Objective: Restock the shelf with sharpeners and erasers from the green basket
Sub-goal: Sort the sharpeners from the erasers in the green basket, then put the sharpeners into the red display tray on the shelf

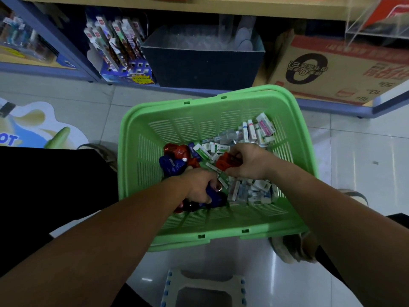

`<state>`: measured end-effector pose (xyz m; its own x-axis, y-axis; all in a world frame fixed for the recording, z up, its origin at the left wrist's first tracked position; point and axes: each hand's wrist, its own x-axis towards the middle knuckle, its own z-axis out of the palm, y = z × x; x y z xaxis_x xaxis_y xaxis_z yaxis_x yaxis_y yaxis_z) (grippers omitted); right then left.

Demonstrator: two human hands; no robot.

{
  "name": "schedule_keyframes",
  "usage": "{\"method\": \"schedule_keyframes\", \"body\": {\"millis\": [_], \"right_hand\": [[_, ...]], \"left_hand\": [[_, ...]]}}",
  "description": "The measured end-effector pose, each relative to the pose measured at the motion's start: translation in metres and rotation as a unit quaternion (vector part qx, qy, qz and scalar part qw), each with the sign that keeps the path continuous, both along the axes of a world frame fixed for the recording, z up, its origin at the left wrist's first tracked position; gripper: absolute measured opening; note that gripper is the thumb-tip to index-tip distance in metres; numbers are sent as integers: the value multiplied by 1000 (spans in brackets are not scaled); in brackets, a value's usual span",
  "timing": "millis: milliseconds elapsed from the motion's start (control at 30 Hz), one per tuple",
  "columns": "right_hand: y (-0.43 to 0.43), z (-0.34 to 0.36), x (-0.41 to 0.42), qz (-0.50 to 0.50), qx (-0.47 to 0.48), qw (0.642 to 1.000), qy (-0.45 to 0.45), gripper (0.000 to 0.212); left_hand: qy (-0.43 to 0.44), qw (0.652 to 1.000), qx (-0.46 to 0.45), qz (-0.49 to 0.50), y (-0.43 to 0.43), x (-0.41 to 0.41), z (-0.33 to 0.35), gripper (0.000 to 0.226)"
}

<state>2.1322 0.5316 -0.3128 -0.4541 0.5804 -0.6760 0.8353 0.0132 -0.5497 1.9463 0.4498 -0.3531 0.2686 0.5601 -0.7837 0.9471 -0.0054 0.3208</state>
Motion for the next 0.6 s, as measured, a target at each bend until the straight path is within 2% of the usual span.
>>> {"method": "schedule_keyframes", "body": {"millis": [100, 167, 300, 433, 533, 600], "right_hand": [[2, 1, 2, -5, -9, 1000, 3, 57], [3, 2, 3, -9, -15, 1000, 9, 56], [4, 6, 2, -28, -43, 998, 29, 53], [5, 11, 2, -30, -45, 998, 32, 50], [7, 13, 1, -33, -54, 998, 25, 53], [9, 16, -2, -29, -55, 998, 16, 52]], "left_hand": [[5, 999, -9, 32, 4, 7, -1, 77], [14, 999, -39, 22, 6, 11, -1, 84], [49, 992, -72, -89, 7, 22, 4, 71], [36, 993, -94, -68, 13, 22, 10, 76], [43, 991, -92, -83, 17, 14, 22, 58], [82, 987, -67, -123, 16, 11, 29, 44]]}}
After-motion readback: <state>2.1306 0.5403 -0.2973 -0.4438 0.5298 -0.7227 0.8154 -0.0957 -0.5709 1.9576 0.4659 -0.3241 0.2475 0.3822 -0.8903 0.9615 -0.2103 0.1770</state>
